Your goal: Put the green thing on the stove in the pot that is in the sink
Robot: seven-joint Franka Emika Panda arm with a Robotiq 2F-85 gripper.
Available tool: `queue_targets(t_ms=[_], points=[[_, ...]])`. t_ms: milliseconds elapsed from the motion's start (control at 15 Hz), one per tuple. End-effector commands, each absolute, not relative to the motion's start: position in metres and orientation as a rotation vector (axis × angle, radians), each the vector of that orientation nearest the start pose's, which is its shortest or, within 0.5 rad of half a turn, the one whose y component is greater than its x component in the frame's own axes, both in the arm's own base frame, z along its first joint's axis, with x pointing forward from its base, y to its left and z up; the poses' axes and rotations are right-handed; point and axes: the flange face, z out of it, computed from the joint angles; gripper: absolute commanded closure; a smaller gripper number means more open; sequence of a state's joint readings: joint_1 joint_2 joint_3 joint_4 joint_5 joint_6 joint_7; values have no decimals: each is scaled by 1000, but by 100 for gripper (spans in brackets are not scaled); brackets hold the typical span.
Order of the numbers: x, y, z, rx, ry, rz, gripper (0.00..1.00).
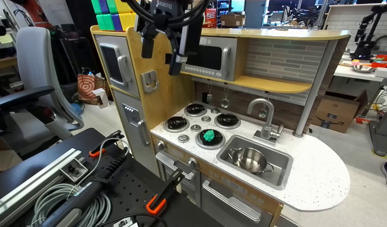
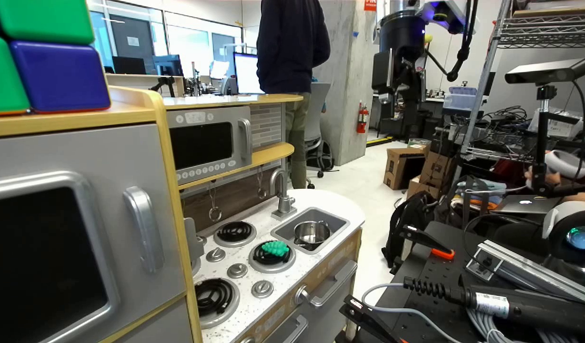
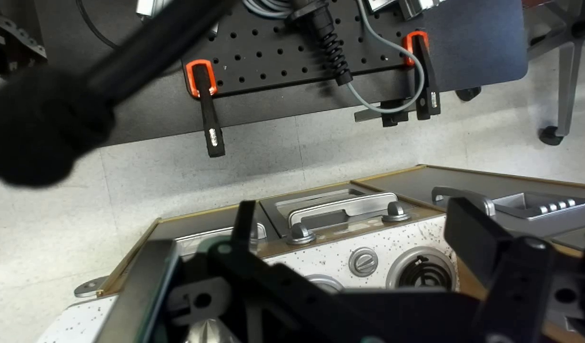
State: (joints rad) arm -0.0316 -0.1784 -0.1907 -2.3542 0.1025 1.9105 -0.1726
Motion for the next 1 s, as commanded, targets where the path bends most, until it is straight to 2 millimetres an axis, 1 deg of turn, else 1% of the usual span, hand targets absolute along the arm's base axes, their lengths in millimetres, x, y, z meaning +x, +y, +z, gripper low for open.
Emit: queue_targets(t_ms=[0,133,267,600,667,733,800,933], points=[[466,-86,368,-2914,187,279,0],[493,-81,350,-2929,226,190,0],[529,-77,323,-2973,294,92,0],[611,-66,257,-3108,436,-45,0],[623,-66,252,-3140,447,-58,0],[629,-67,250,-3160,458,-32,0],[602,-67,254,-3121,424,-17,0],[619,-66,243,-3139,443,-23,0]])
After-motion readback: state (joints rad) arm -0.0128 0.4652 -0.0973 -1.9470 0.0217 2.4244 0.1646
